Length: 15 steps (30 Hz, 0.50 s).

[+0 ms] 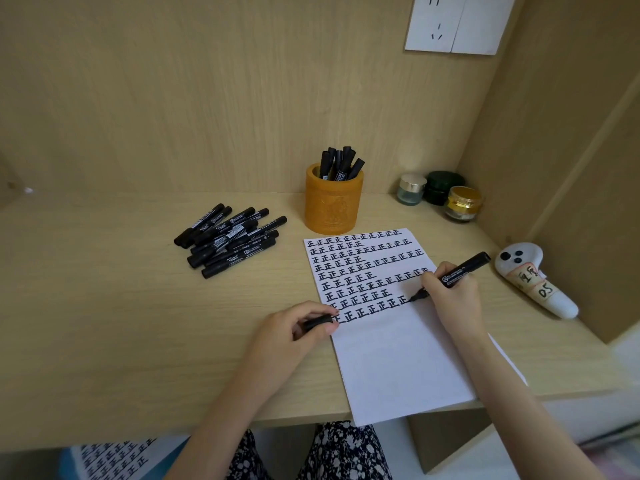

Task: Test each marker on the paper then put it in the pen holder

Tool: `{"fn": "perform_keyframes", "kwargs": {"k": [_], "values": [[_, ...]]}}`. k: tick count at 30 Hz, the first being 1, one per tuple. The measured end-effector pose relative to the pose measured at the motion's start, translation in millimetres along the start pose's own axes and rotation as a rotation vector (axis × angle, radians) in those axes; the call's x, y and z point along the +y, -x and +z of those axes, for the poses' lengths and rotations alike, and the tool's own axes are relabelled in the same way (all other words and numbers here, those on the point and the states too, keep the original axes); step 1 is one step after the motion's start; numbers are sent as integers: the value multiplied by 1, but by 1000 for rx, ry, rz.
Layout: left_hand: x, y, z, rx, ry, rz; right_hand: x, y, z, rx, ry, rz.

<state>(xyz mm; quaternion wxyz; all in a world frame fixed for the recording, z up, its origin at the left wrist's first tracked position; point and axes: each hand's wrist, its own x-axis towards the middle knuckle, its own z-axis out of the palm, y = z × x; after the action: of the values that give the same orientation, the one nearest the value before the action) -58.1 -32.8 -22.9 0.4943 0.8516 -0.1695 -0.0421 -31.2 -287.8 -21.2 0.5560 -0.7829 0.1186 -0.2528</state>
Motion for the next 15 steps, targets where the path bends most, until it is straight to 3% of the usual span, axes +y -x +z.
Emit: {"fn": "perform_keyframes", "kwargs": {"k": [10, 15], "values": [[3, 1, 0, 5, 6, 11, -1, 1, -1, 2, -3, 13], [6, 2, -1, 1, 1, 16, -3, -2, -3, 51, -199, 111]]}}
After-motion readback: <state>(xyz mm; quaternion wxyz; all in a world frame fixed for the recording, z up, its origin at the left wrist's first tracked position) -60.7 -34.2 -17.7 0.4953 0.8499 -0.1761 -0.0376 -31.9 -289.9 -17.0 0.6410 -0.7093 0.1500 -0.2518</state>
